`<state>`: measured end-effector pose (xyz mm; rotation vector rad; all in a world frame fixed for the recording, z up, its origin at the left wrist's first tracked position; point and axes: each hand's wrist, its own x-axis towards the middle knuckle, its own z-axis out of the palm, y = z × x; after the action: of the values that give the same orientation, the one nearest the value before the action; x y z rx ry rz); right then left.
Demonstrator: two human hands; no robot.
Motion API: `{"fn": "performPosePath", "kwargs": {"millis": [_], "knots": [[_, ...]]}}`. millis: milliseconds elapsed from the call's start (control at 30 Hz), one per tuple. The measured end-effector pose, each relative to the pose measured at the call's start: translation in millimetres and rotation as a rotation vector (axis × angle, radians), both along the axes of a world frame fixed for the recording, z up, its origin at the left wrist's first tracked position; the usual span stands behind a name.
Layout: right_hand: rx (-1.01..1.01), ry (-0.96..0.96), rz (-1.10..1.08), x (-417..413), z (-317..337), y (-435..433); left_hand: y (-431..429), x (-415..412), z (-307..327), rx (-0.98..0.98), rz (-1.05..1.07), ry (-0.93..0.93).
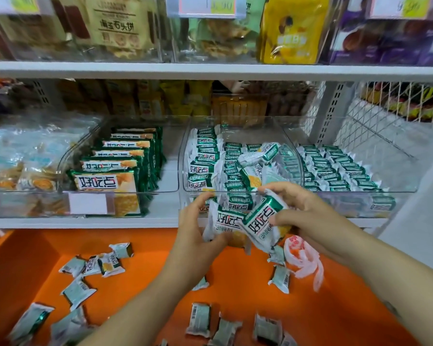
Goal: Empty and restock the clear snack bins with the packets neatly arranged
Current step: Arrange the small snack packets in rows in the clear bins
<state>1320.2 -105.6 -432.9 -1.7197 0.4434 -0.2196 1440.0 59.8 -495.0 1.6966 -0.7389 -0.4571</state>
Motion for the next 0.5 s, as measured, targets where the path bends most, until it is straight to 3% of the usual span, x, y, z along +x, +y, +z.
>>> {"fn": "performPosePath", "kwargs": {"millis": [100, 267, 433, 500], "knots": [[0.013, -0.041, -0.034, -1.1, -3.2, 4.3, -3.2, -4.0, -1.2, -0.067, -0.101, 0.265], [-0.221, 0.055, -0.014, -0.1, -7.7, 8.2, -1.9, -9.7, 1.6, -0.156, -0.144, 0.517], [-0.358, 0.044, 0.046, -0.7, -9.5, 10.0, 4.7, -5.2, 8.5, -0.200, -0.211, 0.633], [-0.393, 0.021, 0.045, 0.9, -9.2, 11.1, 5.1, -4.8, 9.3, -0.218, -0.223, 0.555]]}}
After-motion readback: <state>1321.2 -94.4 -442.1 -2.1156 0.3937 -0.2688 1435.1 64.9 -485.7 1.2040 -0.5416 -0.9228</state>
